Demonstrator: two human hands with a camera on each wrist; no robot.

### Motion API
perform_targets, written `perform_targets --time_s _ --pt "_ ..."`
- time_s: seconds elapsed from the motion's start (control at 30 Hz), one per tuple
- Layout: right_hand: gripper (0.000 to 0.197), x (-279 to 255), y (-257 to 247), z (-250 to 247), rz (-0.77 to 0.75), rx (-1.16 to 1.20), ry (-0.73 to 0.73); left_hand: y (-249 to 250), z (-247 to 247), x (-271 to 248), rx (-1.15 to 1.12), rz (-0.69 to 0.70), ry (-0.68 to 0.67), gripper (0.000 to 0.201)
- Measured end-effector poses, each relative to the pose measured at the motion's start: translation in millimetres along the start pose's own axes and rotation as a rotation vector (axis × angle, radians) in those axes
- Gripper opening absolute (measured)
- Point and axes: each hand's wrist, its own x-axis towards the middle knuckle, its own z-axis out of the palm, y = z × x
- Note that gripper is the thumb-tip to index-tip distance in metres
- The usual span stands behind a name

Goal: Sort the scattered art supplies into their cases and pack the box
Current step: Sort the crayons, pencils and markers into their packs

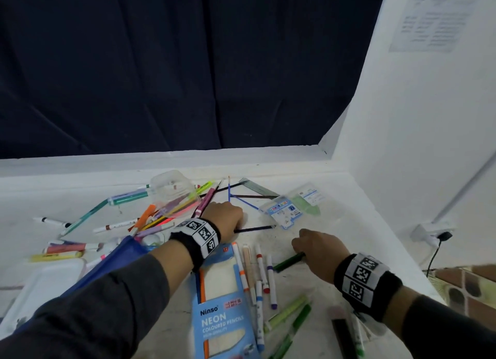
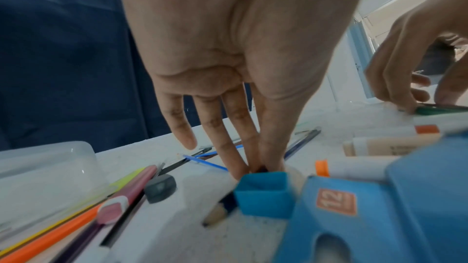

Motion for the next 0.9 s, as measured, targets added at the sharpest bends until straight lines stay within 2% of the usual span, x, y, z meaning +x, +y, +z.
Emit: perform_targets --time_s 0.13,0.33,0.53,0.73,0.9 --pt "0.022 -2.6 -2.1 0.1 -0.011 -0.022 0.001 -4.2 5.5 -6.4 -0.058 0.014 0.047 0.02" --pt "0.023 -5.2 -2.3 -6.6 -0.018 -0.062 -0.041 -17.2 -5.9 -26.6 -0.282 0.017 0.267 0.02" --pt "0.016 -7.4 -2.0 -5.4 -0.006 0.004 -0.075 -23.0 -29.2 -85.0 -0.766 -0.014 0.538 0.016" --pt "0.004 -5.3 -0.1 -8.6 0.006 0.027 -0.163 -30.4 -47.0 -144.4 -1.245 -0.008 0.615 0.027" --pt "0.013 -6.0 0.8 -7.2 0.012 0.044 -0.238 -31.9 -35.7 -159.2 -1.434 -0.017 0.68 0.017"
